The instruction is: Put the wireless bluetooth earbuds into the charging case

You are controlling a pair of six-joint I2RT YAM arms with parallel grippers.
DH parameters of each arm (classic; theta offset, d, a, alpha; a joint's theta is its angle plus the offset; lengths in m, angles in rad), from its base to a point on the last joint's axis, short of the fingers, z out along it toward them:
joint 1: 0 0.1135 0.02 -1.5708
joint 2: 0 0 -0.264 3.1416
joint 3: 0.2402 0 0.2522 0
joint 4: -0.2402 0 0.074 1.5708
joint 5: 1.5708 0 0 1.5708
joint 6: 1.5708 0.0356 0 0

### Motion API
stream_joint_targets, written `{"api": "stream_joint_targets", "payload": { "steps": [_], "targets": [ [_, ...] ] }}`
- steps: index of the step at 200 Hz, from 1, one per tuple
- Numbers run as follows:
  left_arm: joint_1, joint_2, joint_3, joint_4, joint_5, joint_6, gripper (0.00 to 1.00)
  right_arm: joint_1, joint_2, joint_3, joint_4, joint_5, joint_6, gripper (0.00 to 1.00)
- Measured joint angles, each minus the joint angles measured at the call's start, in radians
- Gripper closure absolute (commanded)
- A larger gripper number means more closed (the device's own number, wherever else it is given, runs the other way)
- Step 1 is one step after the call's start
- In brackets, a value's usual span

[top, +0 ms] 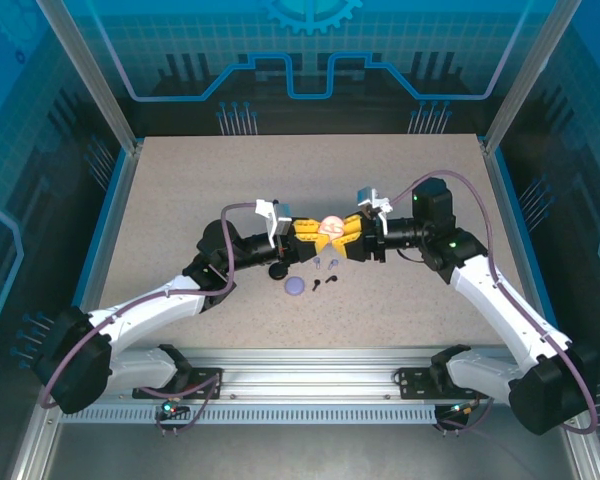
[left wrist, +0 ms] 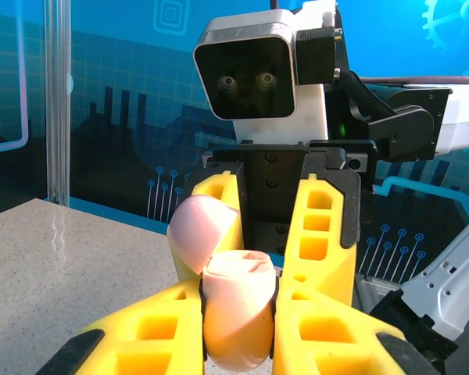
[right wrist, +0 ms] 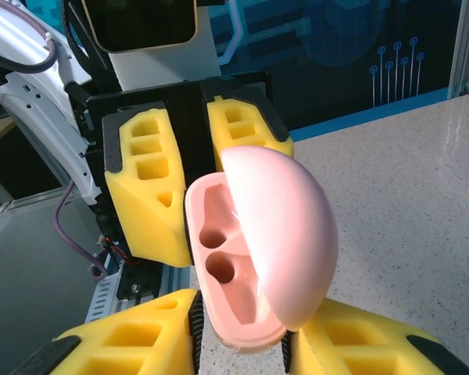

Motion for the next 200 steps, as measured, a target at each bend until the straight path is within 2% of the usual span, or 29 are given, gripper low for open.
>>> {"api": "stream_joint_targets", "payload": {
  "steps": [24,48,125,200],
  "targets": [
    [0.0,0.0,0.0,0.008,0.0,0.0,0.79,0.0,0.0,0.0,0.008,0.0,0.013,0.76],
    [0.0,0.0,0.0,0.014,0.0,0.0,0.72,0.0,0.0,0.0,0.014,0.0,0.025,0.8],
    [-0.001,0.0,-0.001,0.016,-0.001,0.0,0.63,0.005,-0.008,0.007,0.011,0.003,0.016,0.82],
    [-0.003,0.018,-0.002,0.016,0.007,0.0,0.61,0.008,-0.002,0.053,-0.06,0.016,-0.026,0.81]
  ]
}}
